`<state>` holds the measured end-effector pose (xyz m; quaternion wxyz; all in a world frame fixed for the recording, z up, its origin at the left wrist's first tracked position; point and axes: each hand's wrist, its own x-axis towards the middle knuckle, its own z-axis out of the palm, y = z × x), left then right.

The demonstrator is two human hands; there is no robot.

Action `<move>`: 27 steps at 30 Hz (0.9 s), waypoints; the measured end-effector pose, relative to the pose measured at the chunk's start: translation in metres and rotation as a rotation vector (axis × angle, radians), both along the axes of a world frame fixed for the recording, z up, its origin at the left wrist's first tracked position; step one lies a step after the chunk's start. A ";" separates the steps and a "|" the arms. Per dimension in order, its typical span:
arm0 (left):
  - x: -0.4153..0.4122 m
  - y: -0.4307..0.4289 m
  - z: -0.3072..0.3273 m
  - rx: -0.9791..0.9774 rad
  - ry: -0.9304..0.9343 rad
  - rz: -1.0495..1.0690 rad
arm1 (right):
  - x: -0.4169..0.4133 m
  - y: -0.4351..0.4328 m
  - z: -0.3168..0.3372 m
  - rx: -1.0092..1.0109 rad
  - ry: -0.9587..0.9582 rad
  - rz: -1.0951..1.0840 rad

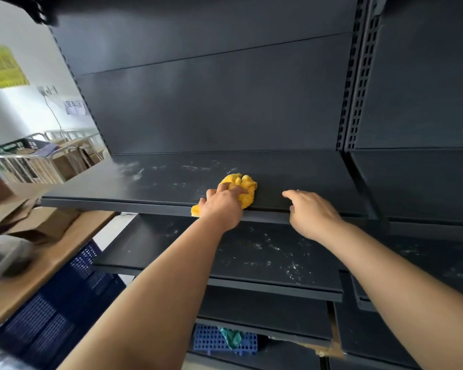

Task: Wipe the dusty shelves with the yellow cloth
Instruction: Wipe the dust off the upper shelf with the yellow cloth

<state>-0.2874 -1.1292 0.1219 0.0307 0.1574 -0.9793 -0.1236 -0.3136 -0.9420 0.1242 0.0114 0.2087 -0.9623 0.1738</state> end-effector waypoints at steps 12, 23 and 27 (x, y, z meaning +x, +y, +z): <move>0.006 -0.120 0.001 -0.009 -0.058 0.019 | 0.006 -0.091 -0.010 0.009 0.033 -0.068; -0.034 -0.077 0.004 0.006 -0.095 -0.214 | -0.017 -0.089 -0.011 0.013 0.074 -0.107; -0.055 -0.060 0.001 0.003 -0.070 -0.200 | -0.033 -0.076 -0.007 0.024 0.061 -0.088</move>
